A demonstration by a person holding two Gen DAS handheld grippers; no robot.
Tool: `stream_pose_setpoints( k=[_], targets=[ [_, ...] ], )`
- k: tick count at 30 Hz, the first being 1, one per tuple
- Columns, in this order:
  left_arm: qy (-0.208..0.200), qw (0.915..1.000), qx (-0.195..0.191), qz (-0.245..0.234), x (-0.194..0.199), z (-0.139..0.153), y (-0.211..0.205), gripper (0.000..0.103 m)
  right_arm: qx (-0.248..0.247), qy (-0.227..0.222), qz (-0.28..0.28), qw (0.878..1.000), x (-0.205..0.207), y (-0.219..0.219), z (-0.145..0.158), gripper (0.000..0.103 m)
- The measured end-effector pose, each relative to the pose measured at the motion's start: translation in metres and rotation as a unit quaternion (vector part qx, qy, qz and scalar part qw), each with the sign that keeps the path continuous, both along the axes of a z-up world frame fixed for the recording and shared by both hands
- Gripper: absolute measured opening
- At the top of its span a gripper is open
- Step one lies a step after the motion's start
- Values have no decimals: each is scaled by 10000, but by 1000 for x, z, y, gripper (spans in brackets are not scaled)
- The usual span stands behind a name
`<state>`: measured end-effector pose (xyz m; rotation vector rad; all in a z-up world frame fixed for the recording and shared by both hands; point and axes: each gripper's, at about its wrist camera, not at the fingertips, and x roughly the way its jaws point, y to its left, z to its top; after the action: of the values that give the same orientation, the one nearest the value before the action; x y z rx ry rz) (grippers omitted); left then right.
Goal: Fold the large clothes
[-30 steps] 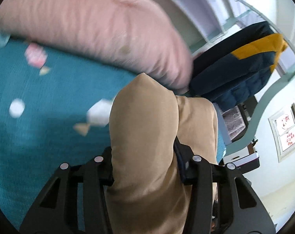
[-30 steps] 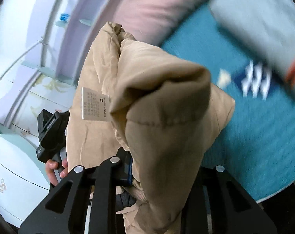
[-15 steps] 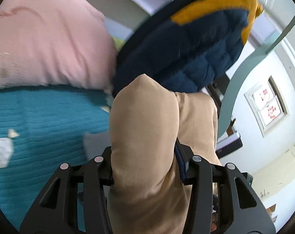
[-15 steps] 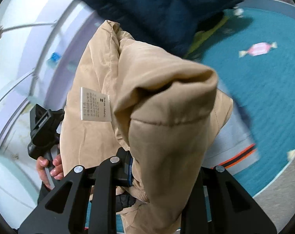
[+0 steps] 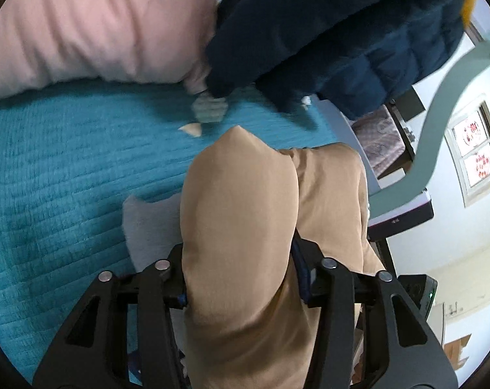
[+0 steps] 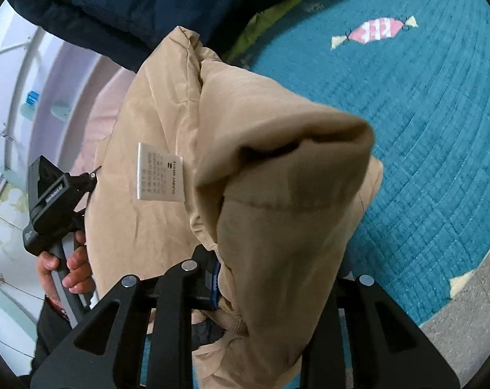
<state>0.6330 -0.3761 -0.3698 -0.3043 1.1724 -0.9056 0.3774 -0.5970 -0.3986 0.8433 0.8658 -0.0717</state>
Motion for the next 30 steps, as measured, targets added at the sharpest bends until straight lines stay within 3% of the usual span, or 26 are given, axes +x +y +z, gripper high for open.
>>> stream_pose_setpoints(
  k=[2, 4, 8, 13, 17, 19, 21, 23, 25, 28, 30],
  targets=[
    [80, 9999, 17, 129, 4, -7, 1, 60, -14, 15, -18, 10000, 2, 0, -5, 27],
    [-3, 9992, 95, 397, 7, -11, 7, 84, -58, 32, -62, 10000, 3, -2, -6, 29],
    [-77, 9972, -81, 743, 11, -1, 30, 86, -23, -39, -199, 9998, -3, -10, -3, 42],
    [-1151, 9836, 137, 1382, -11, 50, 71, 86, -361, -262, -499, 9978, -29, -14, 25, 46],
    [-1569, 9810, 101, 1138, -57, 62, 75, 86, -1148, -237, -664, 9909, -37, -8, 55, 46],
    [-1856, 9785, 193, 884, -88, 57, 65, 86, -1519, -214, -654, 9860, -37, 1, 66, 45],
    [-1856, 9790, 358, 761, -110, 44, 51, 86, -1606, -202, -687, 9844, -37, 4, 70, 48],
    [-1668, 9828, 442, 655, -121, 31, 39, 86, -1400, -150, -757, 9871, -34, -1, 65, 51],
    [-1615, 9821, 758, 608, -126, 18, 27, 86, -993, -108, -874, 9912, -34, -14, 54, 52],
    [-1515, 9843, 705, 560, -130, 9, 17, 86, 5, -209, -1145, 9932, -46, -40, 39, 52],
    [-1518, 9842, 739, 531, -132, 10, 11, 86, 165, -237, -1280, 9914, -58, -50, 44, 52]
  ],
)
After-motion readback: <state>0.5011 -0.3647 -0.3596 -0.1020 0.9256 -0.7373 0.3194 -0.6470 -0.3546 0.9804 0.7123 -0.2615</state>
